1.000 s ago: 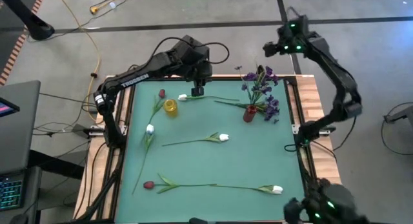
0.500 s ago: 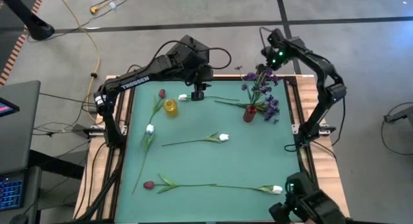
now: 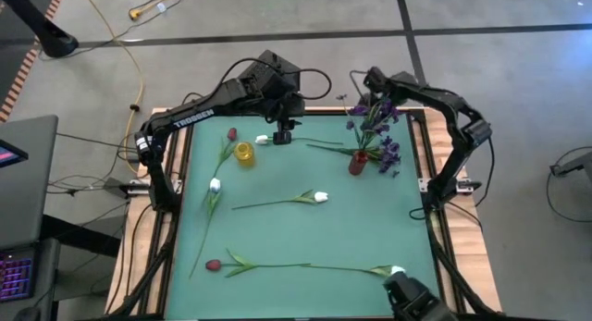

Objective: Sort flowers into vase by color
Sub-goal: Put the violet flowers into the red vase

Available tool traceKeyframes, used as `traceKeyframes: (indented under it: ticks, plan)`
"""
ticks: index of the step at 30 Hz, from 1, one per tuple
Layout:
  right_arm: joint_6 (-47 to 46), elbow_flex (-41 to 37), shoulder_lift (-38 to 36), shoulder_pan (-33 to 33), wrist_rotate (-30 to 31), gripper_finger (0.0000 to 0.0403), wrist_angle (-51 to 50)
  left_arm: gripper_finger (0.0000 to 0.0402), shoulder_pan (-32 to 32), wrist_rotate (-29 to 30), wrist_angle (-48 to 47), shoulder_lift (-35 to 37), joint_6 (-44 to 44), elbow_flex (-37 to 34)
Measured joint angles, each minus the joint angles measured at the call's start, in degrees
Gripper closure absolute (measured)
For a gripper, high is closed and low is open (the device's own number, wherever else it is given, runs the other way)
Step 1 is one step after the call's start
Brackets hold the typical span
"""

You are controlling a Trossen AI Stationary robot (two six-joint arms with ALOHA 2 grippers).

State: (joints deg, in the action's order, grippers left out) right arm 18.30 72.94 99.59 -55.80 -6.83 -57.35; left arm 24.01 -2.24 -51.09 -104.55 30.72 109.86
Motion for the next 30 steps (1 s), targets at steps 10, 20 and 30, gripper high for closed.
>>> traceKeyframes:
  ticks: [10, 20, 30]
  plan:
    - [5.9, -4.0, 0.0, 3.7, 5.6, 0.0133, 1.0, 0.0277, 0.0, -0.3, 0.0, 0.0, 0.0, 0.0]
    - [9.0, -7.9, 0.0, 4.5, 4.2, 0.0133, 2.9, 0.0277, 0.0, -0.4, 0.0, 0.0, 0.1, 0.0]
    - [9.2, -10.0, 0.1, 5.9, 4.2, 0.0133, 4.7, 0.0277, 0.0, -0.4, 0.0, 0.0, 0.0, 0.0]
